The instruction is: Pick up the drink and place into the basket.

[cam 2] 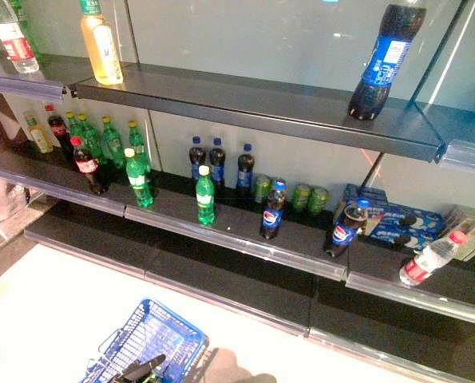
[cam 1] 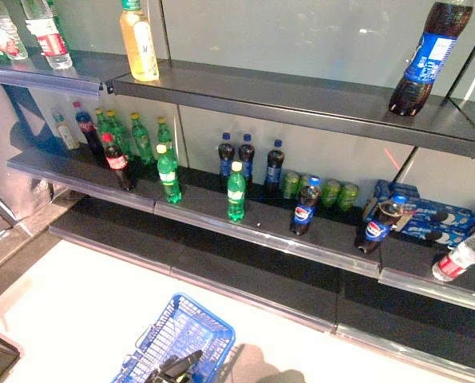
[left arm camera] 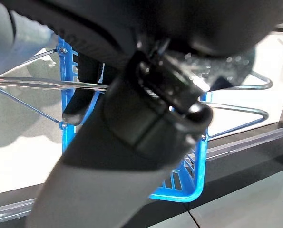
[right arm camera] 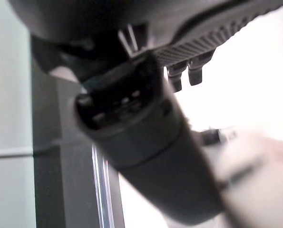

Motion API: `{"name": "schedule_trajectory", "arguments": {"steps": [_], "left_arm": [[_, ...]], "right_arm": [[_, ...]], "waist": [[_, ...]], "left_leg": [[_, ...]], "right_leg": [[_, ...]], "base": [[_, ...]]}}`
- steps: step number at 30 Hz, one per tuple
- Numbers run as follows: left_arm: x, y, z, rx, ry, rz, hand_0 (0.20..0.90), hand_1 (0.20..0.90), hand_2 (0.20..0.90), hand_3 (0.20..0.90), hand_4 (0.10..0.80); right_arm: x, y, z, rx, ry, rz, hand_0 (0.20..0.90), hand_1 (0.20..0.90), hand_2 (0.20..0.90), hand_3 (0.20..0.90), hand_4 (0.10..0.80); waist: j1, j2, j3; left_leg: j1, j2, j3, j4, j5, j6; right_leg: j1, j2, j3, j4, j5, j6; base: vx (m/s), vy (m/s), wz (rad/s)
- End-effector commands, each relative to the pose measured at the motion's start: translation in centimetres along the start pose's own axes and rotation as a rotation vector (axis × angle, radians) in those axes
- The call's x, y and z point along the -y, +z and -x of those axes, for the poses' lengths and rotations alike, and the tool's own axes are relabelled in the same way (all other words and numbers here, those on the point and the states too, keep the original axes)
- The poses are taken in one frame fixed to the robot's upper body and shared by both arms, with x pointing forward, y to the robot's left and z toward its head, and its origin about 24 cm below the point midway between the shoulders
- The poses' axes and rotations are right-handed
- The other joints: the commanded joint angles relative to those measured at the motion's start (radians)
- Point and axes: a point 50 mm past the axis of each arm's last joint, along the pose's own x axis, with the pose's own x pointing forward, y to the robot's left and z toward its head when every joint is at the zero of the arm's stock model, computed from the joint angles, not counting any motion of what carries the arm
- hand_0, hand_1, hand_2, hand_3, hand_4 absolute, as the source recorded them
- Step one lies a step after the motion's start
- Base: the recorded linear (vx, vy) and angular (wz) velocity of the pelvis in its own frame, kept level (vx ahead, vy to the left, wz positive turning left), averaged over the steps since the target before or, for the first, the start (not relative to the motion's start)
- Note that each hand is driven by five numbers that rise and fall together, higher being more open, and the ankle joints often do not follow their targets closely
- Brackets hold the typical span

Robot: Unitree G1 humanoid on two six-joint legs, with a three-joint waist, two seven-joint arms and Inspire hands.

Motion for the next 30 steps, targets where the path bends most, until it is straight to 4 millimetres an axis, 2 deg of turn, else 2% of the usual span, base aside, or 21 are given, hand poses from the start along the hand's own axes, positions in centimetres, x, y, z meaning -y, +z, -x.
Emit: {"name": "schedule_trajectory", "arguments": {"steps": [1,3,4,5,7,10,11,13,14,15,16,17,19,22,23,24,25,30], "left_arm": [[1.1,1.8,-0.3,0.05,-0.037,-0.1,0.3,0.3,0.3,0.2,0.1],[0.5,2.3,-0.1,0.066,-0.032,-0.112,0.3,0.3,0.3,0.2,0.1],[0.4,2.3,-0.1,0.065,-0.032,-0.112,0.3,0.3,0.3,0.2,0.1],[0.2,2.4,0.0,0.073,-0.031,-0.112,0.3,0.3,0.3,0.2,0.1],[0.1,2.4,0.1,0.079,-0.027,-0.11,0.3,0.3,0.3,0.2,0.1],[-0.3,2.1,0.3,0.086,-0.018,-0.101,0.3,0.3,0.3,0.2,0.1],[-0.3,2.0,0.4,0.085,-0.018,-0.099,0.3,0.3,0.3,0.2,0.1],[-0.5,1.7,0.4,0.081,-0.012,-0.091,0.3,0.3,0.3,0.2,0.1],[-0.5,1.6,0.4,0.08,-0.012,-0.09,0.3,0.3,0.3,0.2,0.1],[-0.7,1.3,0.5,0.075,-0.008,-0.084,0.3,0.3,0.3,0.2,0.1],[-0.7,1.3,0.5,0.074,-0.008,-0.083,0.3,0.3,0.3,0.2,0.1],[-0.9,1.0,0.5,0.068,-0.004,-0.076,0.3,0.3,0.3,0.2,0.1],[-1.1,0.7,0.6,0.062,-0.003,-0.073,0.3,0.3,0.3,0.2,0.1],[-1.1,0.6,0.6,0.057,-0.003,-0.073,0.3,0.3,0.3,0.2,0.1],[-1.3,0.4,0.6,0.053,-0.002,-0.073,0.3,0.3,0.3,0.2,0.1],[-1.3,0.4,0.6,0.052,-0.001,-0.073,0.3,0.3,0.3,0.2,0.1],[-1.4,0.2,0.6,0.048,0.002,-0.074,0.3,0.3,0.3,0.2,0.1],[-1.9,0.0,0.7,0.056,0.01,-0.077,0.3,0.3,0.3,0.2,0.1]], "right_arm": [[2.4,6.2,-0.2,0.247,-0.145,-0.076,0.9,0.9,0.9,0.9,0.8],[2.6,11.0,1.2,0.477,-0.132,-0.134,0.9,0.9,0.9,0.9,0.8],[2.6,11.0,1.2,0.476,-0.133,-0.133,0.9,0.9,0.9,0.9,0.8],[2.3,13.2,2.5,0.597,-0.108,-0.149,0.9,0.9,0.9,0.9,0.8],[2.0,15.0,4.1,0.725,-0.09,-0.155,0.9,0.9,0.9,0.9,0.8],[2.0,18.9,9.1,0.966,-0.053,-0.164,0.9,0.9,0.9,0.9,0.8],[2.0,19.2,9.7,0.996,-0.051,-0.165,0.9,0.9,0.9,0.9,0.8],[2.8,20.6,12.3,1.139,-0.044,-0.172,0.9,0.9,0.9,0.9,0.8],[2.9,20.7,12.6,1.149,-0.045,-0.171,0.9,0.9,0.9,0.9,0.8],[3.5,21.5,14.3,1.233,-0.045,-0.176,0.9,0.9,0.9,0.9,0.8],[3.6,21.6,14.6,1.252,-0.047,-0.178,0.9,0.9,0.9,0.9,0.8],[4.4,22.7,17.0,1.371,-0.05,-0.199,0.9,0.9,0.9,0.9,0.8],[5.1,23.4,18.9,1.474,-0.071,-0.212,0.9,0.9,0.9,0.9,0.8],[5.8,24.1,20.6,1.552,-0.086,-0.244,0.9,0.9,0.9,0.9,0.8],[6.6,24.7,22.1,1.623,-0.114,-0.291,0.9,0.9,0.9,0.9,0.8],[6.8,24.8,22.4,1.633,-0.117,-0.301,0.9,0.9,0.9,0.9,0.8],[7.7,25.3,23.6,1.691,-0.144,-0.363,0.9,0.9,0.9,0.9,0.8],[9.9,25.7,25.9,1.788,-0.226,-0.534,0.9,0.9,0.9,0.9,0.8]], "waist": [[0.039,0.027,0.071],[0.04,0.011,0.074],[0.039,0.011,0.073],[0.037,0.004,0.076],[0.033,-0.002,0.078],[0.018,-0.013,0.076],[0.016,-0.013,0.075],[0.009,-0.013,0.07],[0.008,-0.012,0.069],[0.004,-0.011,0.065],[0.003,-0.011,0.064],[0.0,-0.007,0.059],[-0.002,-0.005,0.054],[-0.002,-0.002,0.051],[-0.001,0.0,0.048],[-0.001,0.0,0.048],[-0.001,0.002,0.044],[0.002,0.006,0.043]], "left_leg": [[0.021,0.056,0.03,0.007,-0.048,-0.015],[0.015,0.06,0.026,0.007,-0.047,-0.013],[0.014,0.06,0.026,0.007,-0.047,-0.013],[0.011,0.062,0.025,0.007,-0.045,-0.012],[0.008,0.061,0.023,0.007,-0.045,-0.012],[0.004,0.057,0.015,0.007,-0.046,-0.009],[0.004,0.056,0.015,0.007,-0.046,-0.008],[0.005,0.053,0.014,0.007,-0.049,-0.007],[0.005,0.053,0.014,0.007,-0.05,-0.007],[0.006,0.051,0.016,0.007,-0.053,-0.007],[0.006,0.051,0.017,0.007,-0.053,-0.007],[0.008,0.05,0.018,0.007,-0.057,-0.008],[0.009,0.05,0.021,0.007,-0.06,-0.008],[0.01,0.051,0.023,0.007,-0.062,-0.008],[0.011,0.053,0.027,0.007,-0.063,-0.009],[0.012,0.054,0.027,0.007,-0.064,-0.009],[0.014,0.056,0.029,0.007,-0.065,-0.009],[0.026,0.06,0.044,0.011,-0.067,-0.007]], "right_leg": [[-0.017,-0.055,-0.032,0.03,0.044,0.038],[-0.023,-0.053,-0.03,0.028,0.049,0.042],[-0.023,-0.053,-0.03,0.028,0.049,0.042],[-0.026,-0.053,-0.03,0.027,0.052,0.044],[-0.029,-0.053,-0.03,0.026,0.055,0.046],[-0.032,-0.053,-0.027,0.023,0.059,0.049],[-0.032,-0.053,-0.026,0.023,0.059,0.05],[-0.032,-0.052,-0.023,0.019,0.059,0.052],[-0.032,-0.052,-0.023,0.019,0.059,0.052],[-0.033,-0.053,-0.021,0.018,0.058,0.053],[-0.033,-0.053,-0.02,0.017,0.058,0.053],[-0.036,-0.054,-0.017,0.017,0.056,0.054],[-0.039,-0.056,-0.014,0.017,0.054,0.054],[-0.042,-0.057,-0.014,0.017,0.052,0.054],[-0.045,-0.058,-0.012,0.019,0.05,0.054],[-0.046,-0.058,-0.012,0.02,0.049,0.054],[-0.048,-0.059,-0.011,0.024,0.045,0.053],[-0.058,-0.059,-0.017,0.055,0.025,0.046]], "base": [[-0.024,-0.051,-0.1],[-0.04,-0.083,-0.14],[-0.045,-0.08,-0.12],[-0.028,-0.047,-0.07],[-0.027,-0.049,-0.02],[-0.005,-0.025,0.01],[0.0,0.0,0.0],[0.0,0.0,0.0],[0.03,0.015,0.04],[0.022,0.011,0.06],[0.041,0.027,0.09],[0.032,0.027,0.07],[0.023,0.019,0.02],[0.012,0.007,-0.01],[0.038,0.017,-0.03],[0.066,0.018,-0.05],[0.048,0.009,-0.05],[0.058,0.006,-0.08]]}}
